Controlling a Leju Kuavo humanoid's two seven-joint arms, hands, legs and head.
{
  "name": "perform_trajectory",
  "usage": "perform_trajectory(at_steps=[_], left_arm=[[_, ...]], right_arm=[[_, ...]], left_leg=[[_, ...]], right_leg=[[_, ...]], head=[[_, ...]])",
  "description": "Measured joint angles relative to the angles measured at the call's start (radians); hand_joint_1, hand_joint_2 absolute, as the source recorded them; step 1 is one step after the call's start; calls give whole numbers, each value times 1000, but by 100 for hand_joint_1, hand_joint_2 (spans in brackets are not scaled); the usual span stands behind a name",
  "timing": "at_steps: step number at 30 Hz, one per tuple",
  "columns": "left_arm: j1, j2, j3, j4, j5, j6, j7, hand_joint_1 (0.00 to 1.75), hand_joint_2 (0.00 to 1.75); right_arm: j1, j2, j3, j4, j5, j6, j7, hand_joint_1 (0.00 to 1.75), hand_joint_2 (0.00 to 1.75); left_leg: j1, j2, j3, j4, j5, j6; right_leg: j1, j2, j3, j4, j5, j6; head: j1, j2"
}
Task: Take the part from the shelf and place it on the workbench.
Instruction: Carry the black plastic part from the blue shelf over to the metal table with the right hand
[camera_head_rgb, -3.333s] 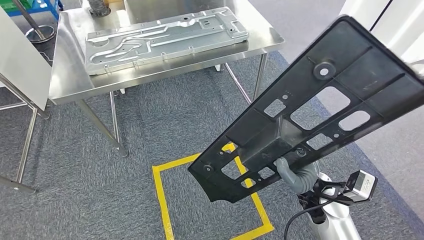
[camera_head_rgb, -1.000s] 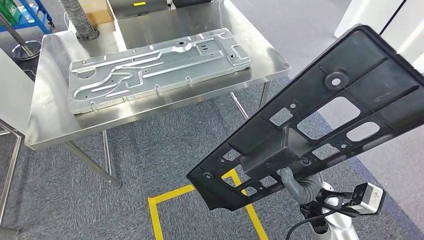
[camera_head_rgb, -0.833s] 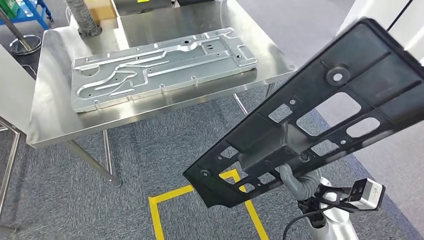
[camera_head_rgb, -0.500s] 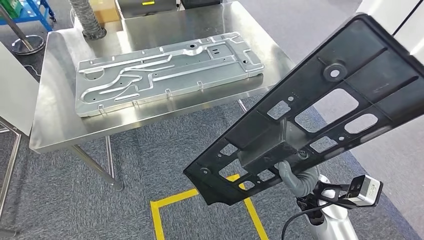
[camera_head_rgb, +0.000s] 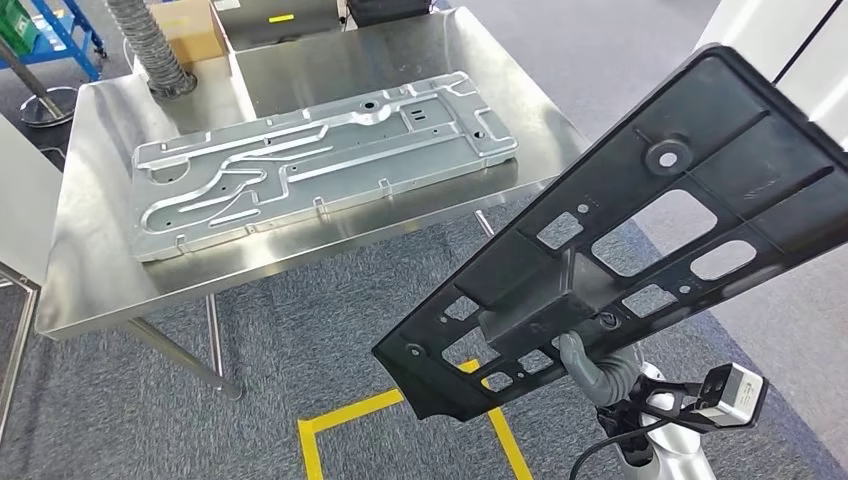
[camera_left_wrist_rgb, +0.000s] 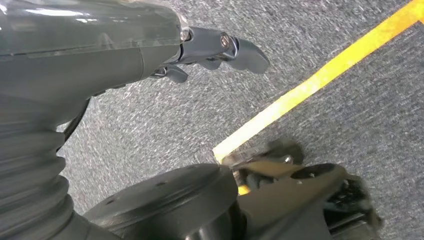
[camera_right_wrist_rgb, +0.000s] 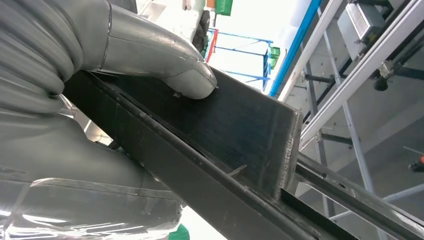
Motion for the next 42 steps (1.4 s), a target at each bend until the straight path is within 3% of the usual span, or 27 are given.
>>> perform_trajectory(at_steps=[1,2,7,8,10,11,12,13,14,15,17,18,21,23,26,27,28,29,31,33,36,38,40,42], left_arm=[[1,0,0,0,0,0,0,0,175],[1,0,0,0,0,0,0,0,175],[2,0,-1,0,-5,0,-1,0,175],[1,0,-1,0,-6,0,-1,0,175],[0,0,-1,0,-7,0,-1,0,175],[0,0,-1,0,-8,0,-1,0,175],[0,0,-1,0,-8,-1,-1,0,175],[1,0,-1,0,-8,-2,-1,0,175],[1,0,-1,0,-9,-2,0,0,175],[1,0,-1,0,-9,-3,0,0,175],[-1,-1,-1,0,-10,-4,2,0,175],[-3,-2,-2,0,-10,-4,3,0,175],[-10,-2,-2,0,-10,-5,5,0,175],[-14,-2,-2,-1,-8,-4,6,0,175],[-16,-3,-2,-1,-7,-2,5,0,175],[-17,-3,-2,-1,-7,-1,4,0,175],[-17,-3,-2,-1,-7,-1,4,0,175],[-18,-3,-2,-1,-8,-1,5,0,175],[-18,-3,-2,-1,-9,-2,8,0,175],[-18,-4,-2,-1,-9,-3,10,0,175],[-16,-5,-2,-1,-8,-4,12,0,175],[-14,-5,-2,-1,-7,-5,12,0,175],[-14,-5,-2,-1,-4,-5,12,0,175],[-13,-5,-2,-1,-1,-6,12,0,175]], right_arm=[[1,0,0,-3,0,0,0,175,175],[1,0,0,-5,0,0,0,175,175],[6,3,-1,-18,6,-6,8,175,175],[7,4,-1,-20,7,-8,9,175,175],[9,4,-2,-22,9,-10,9,175,175],[12,4,-2,-22,9,-11,10,175,175],[14,4,-2,-22,10,-12,10,175,175],[15,4,-2,-22,11,-12,10,175,175],[15,4,-2,-22,12,-12,11,175,175],[15,4,-2,-22,13,-12,11,175,175],[11,4,-2,-22,13,-11,12,175,175],[9,5,-2,-22,13,-11,12,175,175],[1,5,-4,-22,6,-6,14,175,175],[-12,5,-5,-20,0,2,15,175,175],[-35,4,-5,-14,-4,6,21,175,175],[-38,4,-5,-12,-4,6,25,175,175],[-38,4,-5,-10,-4,6,28,175,175],[-38,4,-5,-8,-4,6,30,175,175],[-38,4,-5,-6,-3,6,31,175,175],[-39,4,-5,-5,-3,6,31,175,175],[-39,7,-5,-4,-3,7,31,175,175],[-42,9,-5,-4,-3,7,31,175,175],[-46,10,-5,-3,-2,9,32,175,175],[-48,10,-5,1,-2,13,32,175,175]], left_leg=[[-2,0,23,-62,35,4],[-3,0,40,-108,52,9],[-4,-2,59,-155,45,41],[-2,-1,66,-162,45,47],[-3,0,74,-165,41,55],[-5,0,77,-165,37,57],[-7,-1,82,-164,33,58],[-8,-1,87,-164,28,58],[-9,-2,95,-164,22,57],[-10,-3,104,-164,15,56],[-13,-4,115,-161,1,48],[-14,-4,115,-160,-3,44],[-14,-4,118,-160,-14,30],[-12,-3,103,-116,-42,18],[-3,-3,-3,81,-120,5],[0,-3,-36,132,-129,2],[2,-2,-52,145,-116,0],[4,-2,-49,120,-84,-2],[7,-2,1,-13,4,-2],[6,-2,45,-121,46,4],[1,-4,54,-147,43,24],[2,-4,61,-157,45,39],[1,-3,68,-163,44,49],[-4,-2,72,-163,38,55]], right_leg=[[1,2,7,1,-6,4],[2,4,9,1,-10,9],[3,4,0,16,-27,36],[2,2,-18,56,-47,39],[1,1,-91,188,-100,42],[1,0,-134,254,-117,44],[1,0,-163,290,-115,44],[1,0,-175,289,-94,43],[2,-1,-164,246,-53,41],[2,-1,-138,174,-3,36],[9,-2,-87,51,55,26],[12,-2,-75,21,62,22],[12,0,-68,4,51,12],[6,0,-57,-4,48,3],[4,-2,-45,-8,39,-4],[3,-2,-41,-8,35,-4],[3,-2,-35,-7,30,-2],[1,-2,-27,-7,25,0],[-2,-1,-10,-7,14,7],[0,1,-2,-5,5,19],[-1,2,-2,-9,2,37],[-3,0,-13,19,-17,46],[-2,-3,-71,131,-68,50],[-1,-3,-152,267,-110,51]], head=[[0,0],[0,0],[0,0],[0,0],[0,0],[0,0],[0,0],[0,0],[0,0],[0,0],[0,0],[0,0],[0,0],[0,0],[0,0],[0,0],[0,0],[0,0],[0,0],[0,0],[0,0],[0,0],[0,0],[0,0]])
